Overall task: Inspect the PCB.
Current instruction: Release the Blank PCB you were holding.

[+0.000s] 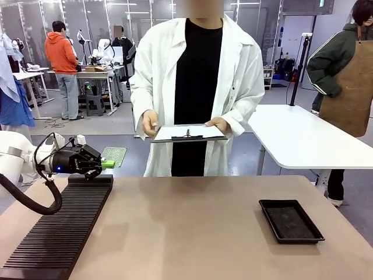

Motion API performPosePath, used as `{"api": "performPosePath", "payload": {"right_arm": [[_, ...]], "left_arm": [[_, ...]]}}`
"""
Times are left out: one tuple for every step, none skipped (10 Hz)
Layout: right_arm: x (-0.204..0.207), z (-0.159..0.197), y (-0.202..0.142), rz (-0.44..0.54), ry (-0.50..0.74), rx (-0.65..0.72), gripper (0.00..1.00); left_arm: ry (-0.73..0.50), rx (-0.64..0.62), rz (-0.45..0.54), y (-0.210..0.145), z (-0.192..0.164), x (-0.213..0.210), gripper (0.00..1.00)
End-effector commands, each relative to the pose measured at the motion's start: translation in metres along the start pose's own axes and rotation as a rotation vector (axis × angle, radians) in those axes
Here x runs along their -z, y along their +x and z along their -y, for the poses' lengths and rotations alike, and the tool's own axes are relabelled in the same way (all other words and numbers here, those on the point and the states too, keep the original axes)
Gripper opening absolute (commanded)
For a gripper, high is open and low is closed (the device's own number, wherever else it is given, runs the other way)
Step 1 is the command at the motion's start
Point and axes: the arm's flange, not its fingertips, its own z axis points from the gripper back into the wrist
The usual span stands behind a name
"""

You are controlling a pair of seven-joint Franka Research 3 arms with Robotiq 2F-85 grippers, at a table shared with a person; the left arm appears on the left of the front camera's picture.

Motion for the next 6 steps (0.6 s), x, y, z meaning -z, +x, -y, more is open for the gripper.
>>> {"api": "performPosePath", "payload": {"right_arm": [[-0.0011, -0.0004, 0.0023, 0.012, 0.01, -0.02, 1.0], [-0.0011, -0.0004, 0.0023, 0.012, 0.01, -0.02, 1.0], [-0.0011, -0.0004, 0.0023, 0.012, 0.01, -0.02, 1.0], [-0.0011, -0.0004, 0.0023, 0.012, 0.01, -0.02, 1.0], [-0.0011, -0.0004, 0.0023, 0.012, 0.01, -0.02, 1.0], [-0.0011, -0.0004, 0.0023, 0.012, 0.01, -0.02, 1.0]], "left_arm": [[0.002, 0.001, 0.0, 0.0006, 0.0005, 0.0001, 0.03], [0.002, 0.001, 0.0, 0.0006, 0.0005, 0.0001, 0.03], [0.002, 0.001, 0.0, 0.0006, 0.0005, 0.0001, 0.03], [0.002, 0.001, 0.0, 0.0006, 0.0005, 0.0001, 0.03], [0.002, 0.001, 0.0, 0.0006, 0.0005, 0.0001, 0.03], [0.002, 0.001, 0.0, 0.0006, 0.0005, 0.0001, 0.03]]}}
